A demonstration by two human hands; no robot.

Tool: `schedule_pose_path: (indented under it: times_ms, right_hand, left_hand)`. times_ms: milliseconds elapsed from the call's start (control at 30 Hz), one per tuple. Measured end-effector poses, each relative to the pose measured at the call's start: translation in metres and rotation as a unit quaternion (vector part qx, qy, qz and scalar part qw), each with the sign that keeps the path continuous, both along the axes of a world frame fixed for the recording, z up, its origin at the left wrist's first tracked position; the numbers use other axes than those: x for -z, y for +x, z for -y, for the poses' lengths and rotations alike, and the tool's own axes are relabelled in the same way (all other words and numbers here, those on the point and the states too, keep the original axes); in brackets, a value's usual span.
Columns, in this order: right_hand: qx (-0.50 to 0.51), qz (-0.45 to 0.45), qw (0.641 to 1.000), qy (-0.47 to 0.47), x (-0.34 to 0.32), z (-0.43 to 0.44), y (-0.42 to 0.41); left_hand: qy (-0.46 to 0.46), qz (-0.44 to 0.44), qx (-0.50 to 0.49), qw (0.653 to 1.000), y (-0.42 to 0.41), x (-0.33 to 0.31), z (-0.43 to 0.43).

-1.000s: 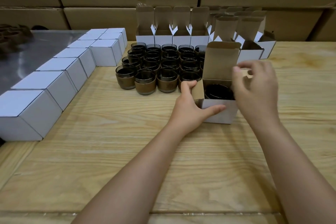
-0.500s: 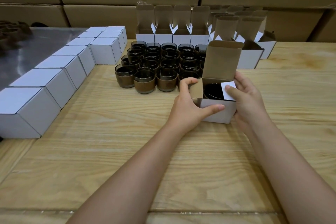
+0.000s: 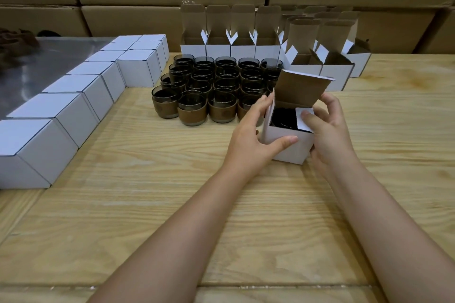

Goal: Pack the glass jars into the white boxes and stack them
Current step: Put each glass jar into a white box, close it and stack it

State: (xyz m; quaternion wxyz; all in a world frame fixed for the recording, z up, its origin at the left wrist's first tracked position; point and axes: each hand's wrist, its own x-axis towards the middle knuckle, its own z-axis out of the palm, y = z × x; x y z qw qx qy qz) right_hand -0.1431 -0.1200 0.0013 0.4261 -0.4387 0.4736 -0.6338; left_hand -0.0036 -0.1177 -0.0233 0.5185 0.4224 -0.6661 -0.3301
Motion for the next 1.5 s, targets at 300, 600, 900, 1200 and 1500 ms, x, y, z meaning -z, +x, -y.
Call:
schedule_pose_path:
  times_ms: [300, 600, 900, 1200, 1500]
  right_hand:
    - [0.049, -0.01, 0.999, 0.017, -0.006, 0.004, 0.001]
    - [0.074, 0.035, 0.995, 0.049, -0.009, 0.004, -0.012]
    - [-0.02, 0.042, 0.999, -0.009, -0.008, -0.003, -0.003]
    - [-0.077, 0.003, 0.996, -0.038, 0.003, -0.004, -0.009]
    - [-0.117, 0.065, 0.99, -0.034, -0.001, -0.002, -0.011]
  left_hand:
    - [0.005, -0.006, 0.009, 1.0, 0.001, -0.001, -0.002]
    - [-0.009, 0.03, 0.05, 0.998, 0.0, -0.002, -0.005]
    - [0.024, 0.031, 0.045, 0.998, 0.0, -0.001, -0.001]
    - [0.048, -0.017, 0.036, 0.998, 0.001, -0.001, -0.001]
    - [0.043, -0.013, 0.038, 0.998, 0.001, -0.002, 0.0]
